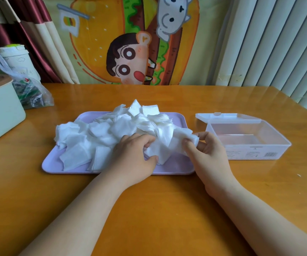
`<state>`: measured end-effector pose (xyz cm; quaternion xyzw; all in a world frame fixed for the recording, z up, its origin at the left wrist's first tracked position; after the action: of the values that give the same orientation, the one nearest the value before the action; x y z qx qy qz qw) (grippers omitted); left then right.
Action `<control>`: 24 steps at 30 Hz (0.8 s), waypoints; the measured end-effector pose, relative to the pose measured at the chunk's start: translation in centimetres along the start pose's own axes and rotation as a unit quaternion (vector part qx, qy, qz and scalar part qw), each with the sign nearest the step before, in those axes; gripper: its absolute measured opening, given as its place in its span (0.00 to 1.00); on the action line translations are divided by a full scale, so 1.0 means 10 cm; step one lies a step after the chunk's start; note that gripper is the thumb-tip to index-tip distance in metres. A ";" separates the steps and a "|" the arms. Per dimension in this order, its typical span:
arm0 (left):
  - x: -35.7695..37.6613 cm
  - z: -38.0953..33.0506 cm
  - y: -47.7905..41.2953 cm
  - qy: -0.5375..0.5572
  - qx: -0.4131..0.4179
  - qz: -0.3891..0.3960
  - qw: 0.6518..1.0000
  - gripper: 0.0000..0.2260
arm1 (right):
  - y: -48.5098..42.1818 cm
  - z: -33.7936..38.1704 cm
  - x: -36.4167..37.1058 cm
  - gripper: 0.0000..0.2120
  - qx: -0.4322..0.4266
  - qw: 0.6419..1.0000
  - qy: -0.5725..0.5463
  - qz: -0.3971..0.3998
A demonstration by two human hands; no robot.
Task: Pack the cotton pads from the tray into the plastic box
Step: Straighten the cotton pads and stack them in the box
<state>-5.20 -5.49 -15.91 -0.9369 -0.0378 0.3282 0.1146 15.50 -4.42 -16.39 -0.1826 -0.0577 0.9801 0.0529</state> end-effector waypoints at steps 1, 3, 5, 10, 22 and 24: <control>0.00 0.00 -0.01 0.011 -0.014 0.000 1.000 0.15 | 0.00 0.00 0.00 0.03 0.000 1.000 -0.001 -0.001; -0.01 -0.01 -0.02 0.050 -0.053 -0.021 0.997 0.16 | -0.01 -0.01 0.00 0.03 -0.002 1.000 -0.002 -0.003; -0.01 -0.02 -0.03 0.051 -0.073 -0.026 0.996 0.21 | -0.01 -0.01 0.00 0.03 -0.005 1.000 0.002 -0.001; 0.03 -0.02 -0.04 0.043 -0.077 0.016 0.996 0.18 | 0.00 -0.01 0.01 0.03 -0.005 1.000 0.008 0.003; -0.08 -0.20 0.03 0.497 -0.064 -0.001 0.865 0.10 | -0.02 -0.03 0.05 0.04 -0.003 0.999 0.015 0.044; -0.01 -0.26 0.06 0.513 -0.059 0.040 0.855 0.12 | 0.00 0.01 0.10 0.04 -0.017 0.994 -0.007 0.105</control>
<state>-3.66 -6.63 -13.99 -0.9780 0.0451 -0.1977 0.0490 14.59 -4.32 -16.68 -0.1820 -0.0555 0.9803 -0.0535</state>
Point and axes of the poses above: each hand's wrist, its own y-axis away from the middle knuckle, its own x-axis out of the palm, z = x × y, the point moved 5 cm from there along -y, towards the middle knuckle, and after that the axes turned 15 degrees about y, right-handed, at the moved point
